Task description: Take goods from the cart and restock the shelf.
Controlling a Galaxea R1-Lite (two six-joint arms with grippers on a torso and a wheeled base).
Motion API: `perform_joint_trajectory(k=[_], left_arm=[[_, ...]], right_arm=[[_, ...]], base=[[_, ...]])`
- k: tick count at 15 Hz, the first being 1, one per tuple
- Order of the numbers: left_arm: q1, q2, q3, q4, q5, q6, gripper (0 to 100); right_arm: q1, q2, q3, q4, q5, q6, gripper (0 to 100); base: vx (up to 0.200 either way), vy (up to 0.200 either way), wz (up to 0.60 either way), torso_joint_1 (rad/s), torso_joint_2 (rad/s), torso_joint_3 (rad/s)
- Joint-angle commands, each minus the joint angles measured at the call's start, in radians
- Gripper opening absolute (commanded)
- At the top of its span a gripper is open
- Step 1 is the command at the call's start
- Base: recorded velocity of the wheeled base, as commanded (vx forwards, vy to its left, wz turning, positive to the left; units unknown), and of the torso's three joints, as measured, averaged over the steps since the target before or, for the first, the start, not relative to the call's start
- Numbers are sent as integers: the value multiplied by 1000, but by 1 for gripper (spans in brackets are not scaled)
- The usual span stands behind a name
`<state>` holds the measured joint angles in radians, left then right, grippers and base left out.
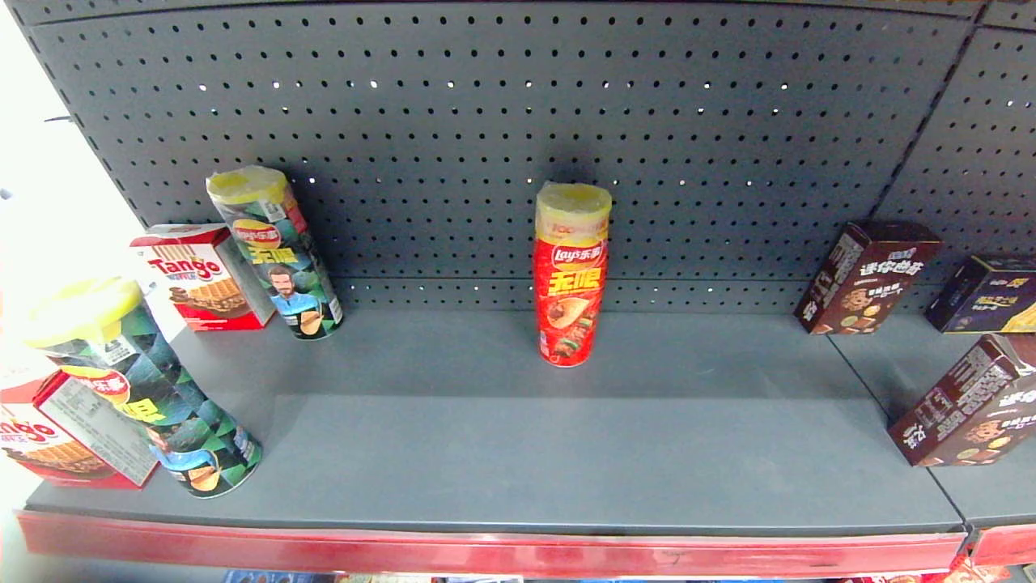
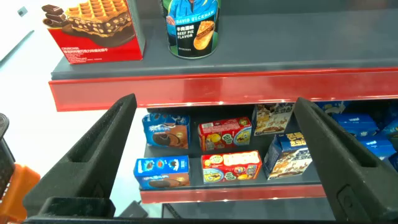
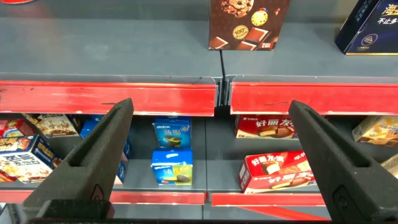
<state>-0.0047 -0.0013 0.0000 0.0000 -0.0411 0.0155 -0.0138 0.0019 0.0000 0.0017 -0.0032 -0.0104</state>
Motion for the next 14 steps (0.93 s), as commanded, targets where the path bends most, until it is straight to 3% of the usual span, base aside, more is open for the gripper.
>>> perform_joint_trajectory(k=[1,12,14], left_arm=[[0,1,0,0,0,0,100],[0,1,0,0,0,0,100],[0,1,0,0,0,0,100]], right_arm=[[0,1,0,0,0,0,100],[0,1,0,1,0,-2,100],[0,1,0,0,-1,0,100]], base=[[0,0,0,0,0,0],[0,0,0,0,0,0],[0,0,600,-2,0,-2]])
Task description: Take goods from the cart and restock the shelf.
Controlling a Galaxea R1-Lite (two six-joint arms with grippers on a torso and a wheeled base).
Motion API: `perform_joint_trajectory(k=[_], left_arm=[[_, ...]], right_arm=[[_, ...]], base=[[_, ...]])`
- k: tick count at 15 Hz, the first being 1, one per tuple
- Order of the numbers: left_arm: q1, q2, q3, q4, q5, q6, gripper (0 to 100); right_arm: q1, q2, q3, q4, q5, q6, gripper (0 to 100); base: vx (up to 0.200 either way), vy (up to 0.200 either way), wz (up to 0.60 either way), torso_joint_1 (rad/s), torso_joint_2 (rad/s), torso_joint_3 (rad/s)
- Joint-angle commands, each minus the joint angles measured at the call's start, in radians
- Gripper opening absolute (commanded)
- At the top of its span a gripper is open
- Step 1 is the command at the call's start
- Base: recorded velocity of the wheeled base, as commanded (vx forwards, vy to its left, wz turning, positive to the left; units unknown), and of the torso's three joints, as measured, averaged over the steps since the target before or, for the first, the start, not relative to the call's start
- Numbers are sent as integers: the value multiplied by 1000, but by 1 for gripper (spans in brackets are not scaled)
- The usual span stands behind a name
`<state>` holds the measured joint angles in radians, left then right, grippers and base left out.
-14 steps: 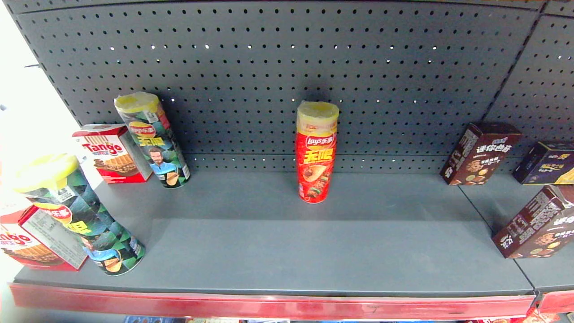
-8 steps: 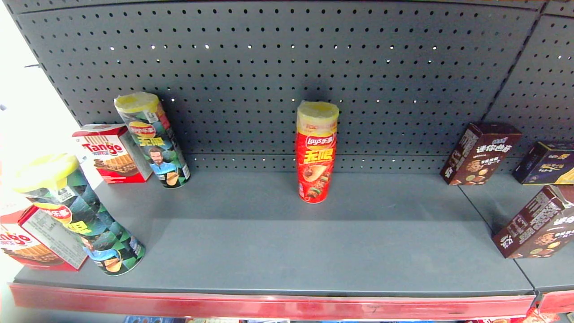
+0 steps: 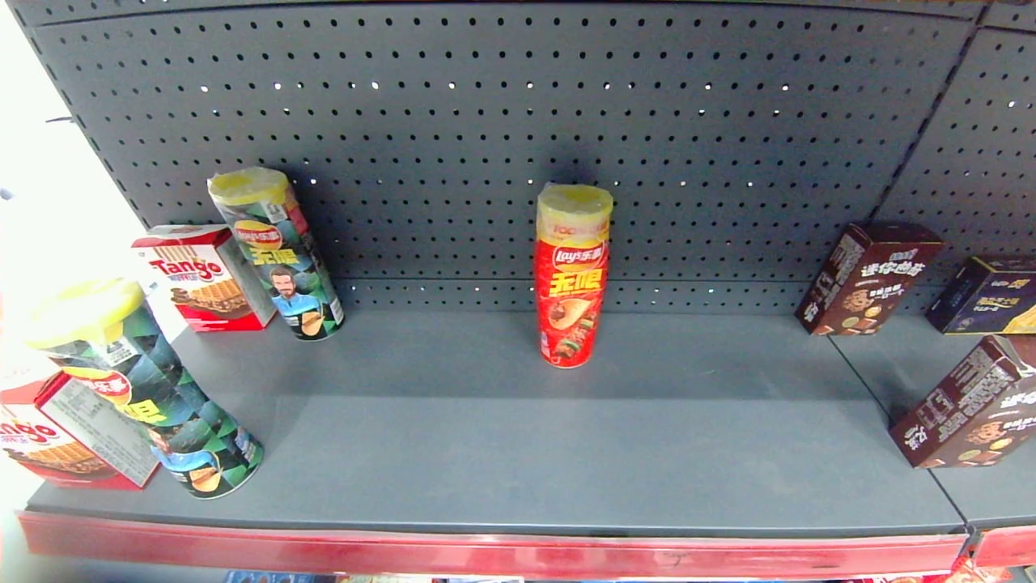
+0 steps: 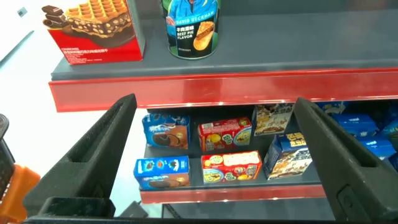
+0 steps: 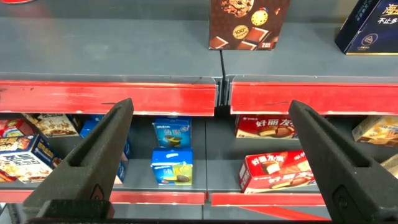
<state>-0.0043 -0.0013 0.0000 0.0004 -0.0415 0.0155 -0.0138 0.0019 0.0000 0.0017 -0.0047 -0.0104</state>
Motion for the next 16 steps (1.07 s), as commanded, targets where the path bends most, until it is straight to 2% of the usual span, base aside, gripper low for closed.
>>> perform_joint_trajectory(k=[1,8,16], left_arm=[[1,1,0,0,0,0,100],[0,1,0,0,-1,-2,100],[0,1,0,0,-11,0,100]], right_arm=[[0,1,0,0,0,0,100],[0,1,0,0,0,0,100],[0,1,0,0,-1,3,100]], base=[[0,0,600,2,2,-2],[0,0,600,6,4,3],[0,0,0,0,0,0]])
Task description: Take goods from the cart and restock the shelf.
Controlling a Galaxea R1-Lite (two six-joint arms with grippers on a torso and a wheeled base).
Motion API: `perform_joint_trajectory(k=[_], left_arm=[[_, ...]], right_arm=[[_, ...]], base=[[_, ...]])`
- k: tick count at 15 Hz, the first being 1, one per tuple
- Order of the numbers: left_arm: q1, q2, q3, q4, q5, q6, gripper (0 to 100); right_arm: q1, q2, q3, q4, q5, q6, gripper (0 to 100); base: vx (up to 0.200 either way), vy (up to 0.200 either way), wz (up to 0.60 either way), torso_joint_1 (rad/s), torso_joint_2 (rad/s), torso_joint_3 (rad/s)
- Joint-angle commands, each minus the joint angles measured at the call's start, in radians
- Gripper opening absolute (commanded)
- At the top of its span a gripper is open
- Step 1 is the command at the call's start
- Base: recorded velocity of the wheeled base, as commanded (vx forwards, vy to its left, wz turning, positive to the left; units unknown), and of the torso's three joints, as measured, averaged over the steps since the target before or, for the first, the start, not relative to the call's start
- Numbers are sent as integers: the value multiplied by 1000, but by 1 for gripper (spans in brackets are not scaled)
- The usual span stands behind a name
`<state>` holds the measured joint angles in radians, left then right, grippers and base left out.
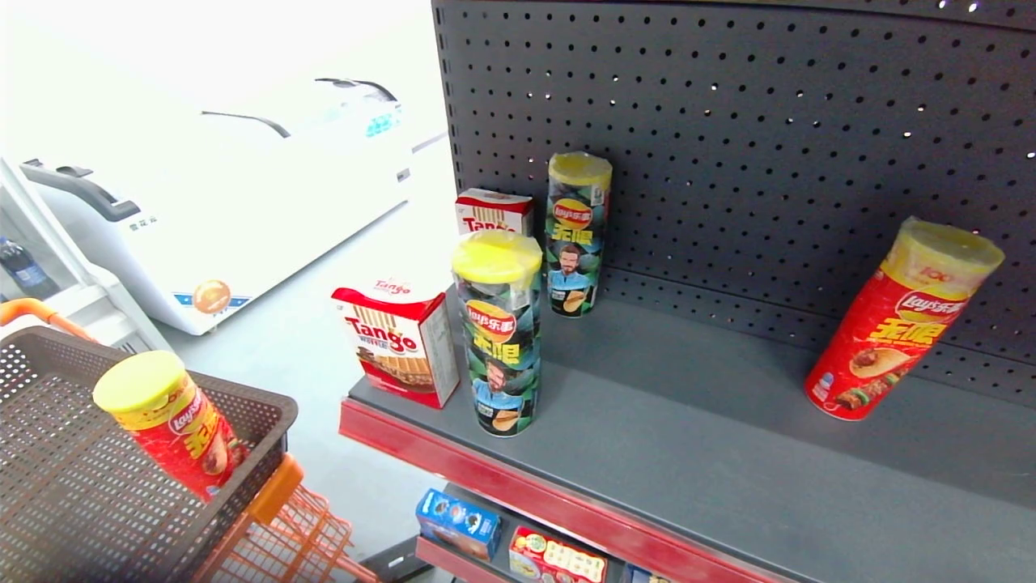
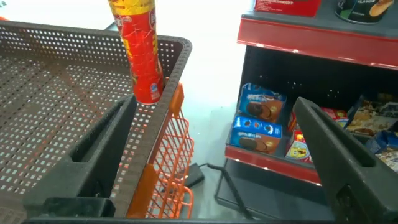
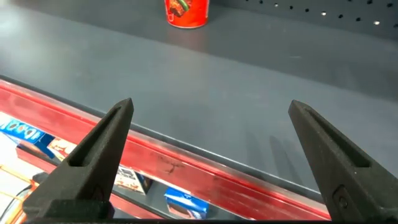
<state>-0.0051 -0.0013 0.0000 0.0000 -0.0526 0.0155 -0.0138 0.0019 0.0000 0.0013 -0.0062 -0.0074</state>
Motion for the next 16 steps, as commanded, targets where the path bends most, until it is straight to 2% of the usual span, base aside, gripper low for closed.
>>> perform_joint_trajectory(k=[1,2,3,4,5,6,7,8,9,10,11,12,13,15,16], left_arm=[[1,1,0,0,5,0,100],[2,1,-5,3,13,9,100],[-1,10,-74,14,16,67,100],[-1,21,-91,21,17,80,100],[11,144,-239,117,77,95,100],[10,239,-319,161,126,93,100],[8,296,-350,167,143,92,100],[-27,374,-377,160,168,92,100],[11,440,-380,152,171,73,100],[151,549,-394,126,138,37,100],[261,636,-399,110,28,41,100],[280,659,-399,109,0,44,100],[300,751,-397,86,-44,72,100],[306,876,-388,-9,-44,84,100],[327,960,-387,-84,-43,84,100]], right_arm=[[0,1,0,0,0,0,100],[0,1,0,0,0,0,100],[0,1,0,0,0,0,100],[0,1,0,0,0,0,100],[0,1,0,0,0,0,100],[0,1,0,0,0,0,100],[0,1,0,0,0,0,100],[0,1,0,0,0,0,100],[0,1,0,0,0,0,100],[0,1,0,0,0,0,100],[0,1,0,0,0,0,100],[0,1,0,0,0,0,100],[0,1,0,0,0,0,100],[0,1,0,0,0,0,100],[0,1,0,0,0,0,100]], base=[[0,0,0,0,0,0],[0,0,0,0,0,0],[0,0,0,0,0,0],[0,0,0,0,0,0],[0,0,0,0,0,0],[0,0,0,0,0,0],[0,0,0,0,0,0],[0,0,0,0,0,0],[0,0,0,0,0,0],[0,0,0,0,0,0],[0,0,0,0,0,0],[0,0,0,0,0,0],[0,0,0,0,0,0],[0,0,0,0,0,0],[0,0,0,0,0,0]])
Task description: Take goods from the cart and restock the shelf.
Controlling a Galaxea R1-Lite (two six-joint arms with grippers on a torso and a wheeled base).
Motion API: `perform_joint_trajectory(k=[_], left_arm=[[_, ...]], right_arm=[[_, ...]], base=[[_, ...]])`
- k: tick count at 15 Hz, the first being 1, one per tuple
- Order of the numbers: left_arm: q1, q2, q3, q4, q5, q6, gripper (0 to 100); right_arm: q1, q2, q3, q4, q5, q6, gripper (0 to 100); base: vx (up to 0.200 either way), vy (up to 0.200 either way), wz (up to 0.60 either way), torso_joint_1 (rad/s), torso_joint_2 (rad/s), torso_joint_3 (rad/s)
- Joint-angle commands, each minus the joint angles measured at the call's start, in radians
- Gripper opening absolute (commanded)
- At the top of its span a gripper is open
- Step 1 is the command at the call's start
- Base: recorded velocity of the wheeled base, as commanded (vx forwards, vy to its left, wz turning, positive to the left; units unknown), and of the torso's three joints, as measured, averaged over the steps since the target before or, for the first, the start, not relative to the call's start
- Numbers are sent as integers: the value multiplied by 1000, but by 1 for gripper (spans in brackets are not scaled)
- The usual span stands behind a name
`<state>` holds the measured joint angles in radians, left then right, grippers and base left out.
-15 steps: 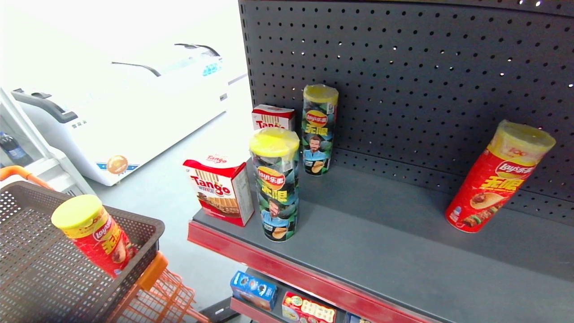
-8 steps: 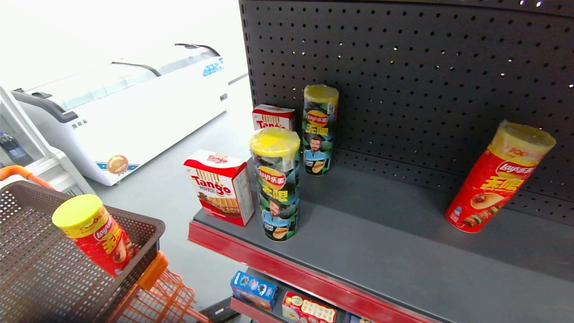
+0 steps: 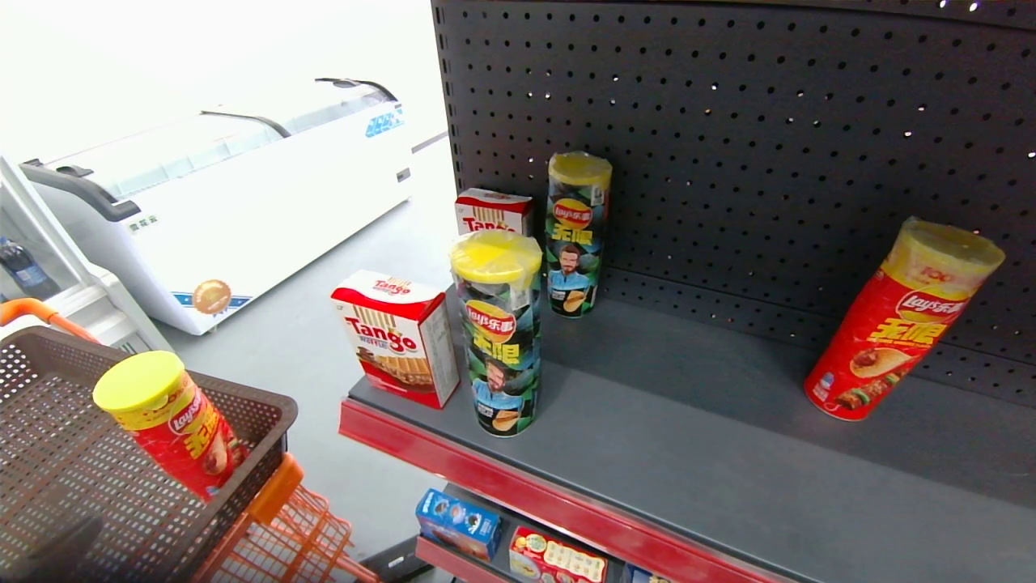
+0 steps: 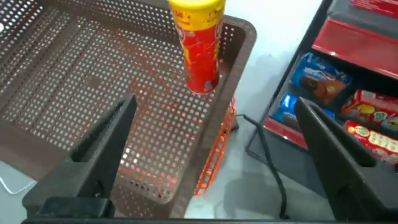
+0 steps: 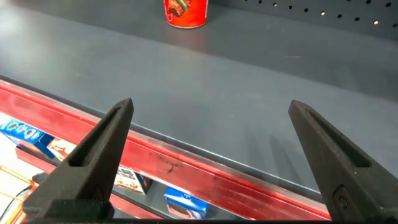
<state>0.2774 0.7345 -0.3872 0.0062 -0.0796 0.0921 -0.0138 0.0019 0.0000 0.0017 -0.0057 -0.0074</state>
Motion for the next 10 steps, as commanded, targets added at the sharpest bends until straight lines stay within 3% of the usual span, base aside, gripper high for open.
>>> perform_joint_trajectory(k=[1,3,7,10], left_arm=[[85,310,7,-189,-16,11,100],[82,402,36,-298,-16,11,100],[57,732,295,-976,-23,8,100],[40,862,358,-1183,-20,9,100]], right_arm=[[0,1,0,0,0,0,100],[0,1,0,0,0,0,100],[0,1,0,0,0,0,100],[0,1,0,0,0,0,100]], base=[[0,0,0,0,0,0],[0,0,0,0,0,0],[0,0,0,0,0,0],[0,0,0,0,0,0]])
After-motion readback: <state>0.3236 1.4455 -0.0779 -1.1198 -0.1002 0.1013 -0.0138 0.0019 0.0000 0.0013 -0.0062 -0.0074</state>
